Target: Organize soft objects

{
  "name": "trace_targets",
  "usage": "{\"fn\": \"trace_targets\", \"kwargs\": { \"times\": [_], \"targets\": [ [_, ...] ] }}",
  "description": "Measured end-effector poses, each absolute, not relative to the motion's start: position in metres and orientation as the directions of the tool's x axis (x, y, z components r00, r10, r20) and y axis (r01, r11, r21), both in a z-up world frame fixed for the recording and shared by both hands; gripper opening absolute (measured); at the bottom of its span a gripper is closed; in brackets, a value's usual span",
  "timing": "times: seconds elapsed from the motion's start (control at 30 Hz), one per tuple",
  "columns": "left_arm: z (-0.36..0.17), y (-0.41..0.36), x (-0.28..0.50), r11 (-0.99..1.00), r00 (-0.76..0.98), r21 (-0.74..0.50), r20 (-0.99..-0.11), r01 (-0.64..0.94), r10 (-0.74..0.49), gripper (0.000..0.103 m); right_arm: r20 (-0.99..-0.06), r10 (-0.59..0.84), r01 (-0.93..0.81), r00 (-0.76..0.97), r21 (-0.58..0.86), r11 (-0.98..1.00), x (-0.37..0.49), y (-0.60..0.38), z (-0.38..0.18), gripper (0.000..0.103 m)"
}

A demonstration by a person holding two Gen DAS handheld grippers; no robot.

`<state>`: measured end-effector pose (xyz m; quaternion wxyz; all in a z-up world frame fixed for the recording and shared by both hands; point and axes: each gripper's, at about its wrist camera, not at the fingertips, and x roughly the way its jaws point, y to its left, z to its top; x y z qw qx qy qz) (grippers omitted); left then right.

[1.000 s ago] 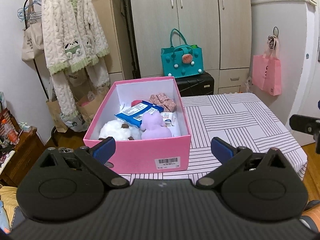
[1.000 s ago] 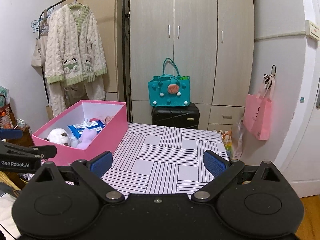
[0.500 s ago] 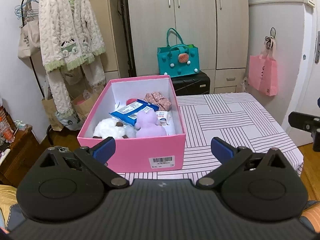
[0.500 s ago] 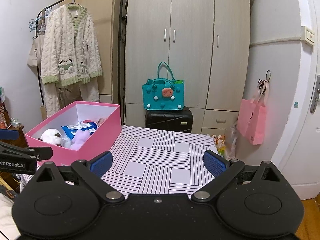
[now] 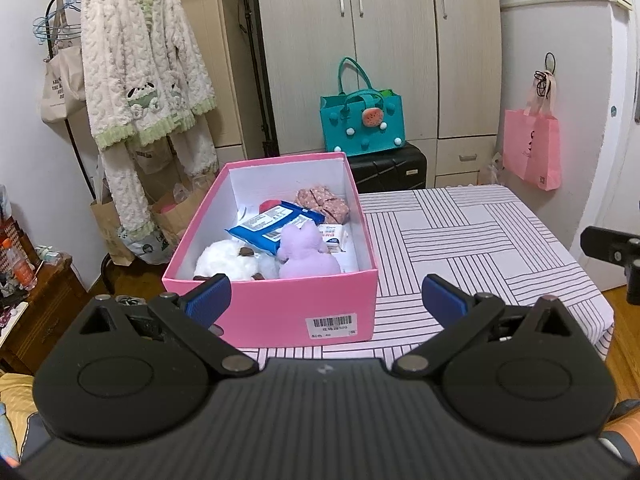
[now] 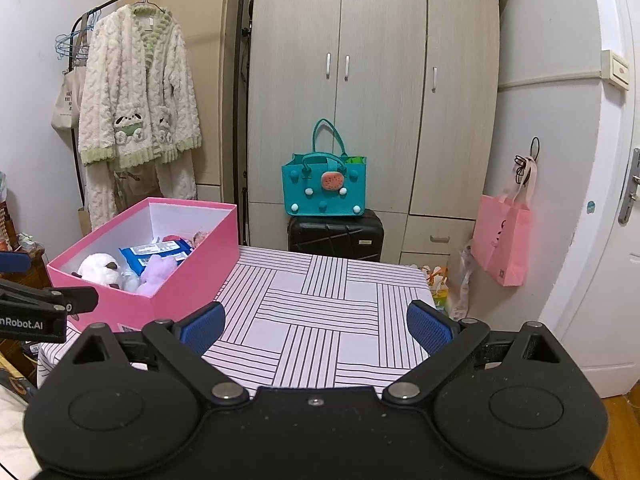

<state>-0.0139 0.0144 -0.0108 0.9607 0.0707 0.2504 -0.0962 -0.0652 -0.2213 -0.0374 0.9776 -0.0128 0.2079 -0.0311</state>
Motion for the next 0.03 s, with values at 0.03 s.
{"fn": "trace_targets", "kwargs": {
  "times": [0.03],
  "targets": [
    [-0.0106,0.0151,-0.0141,0.972,0.857,0.088,-0.494,0.219,-0.149,0.103,-0.406,-0.066,0.055,0.912,-0.039,0.998,-0.065,-0.2214,-0.0377,0.099]
  ]
}}
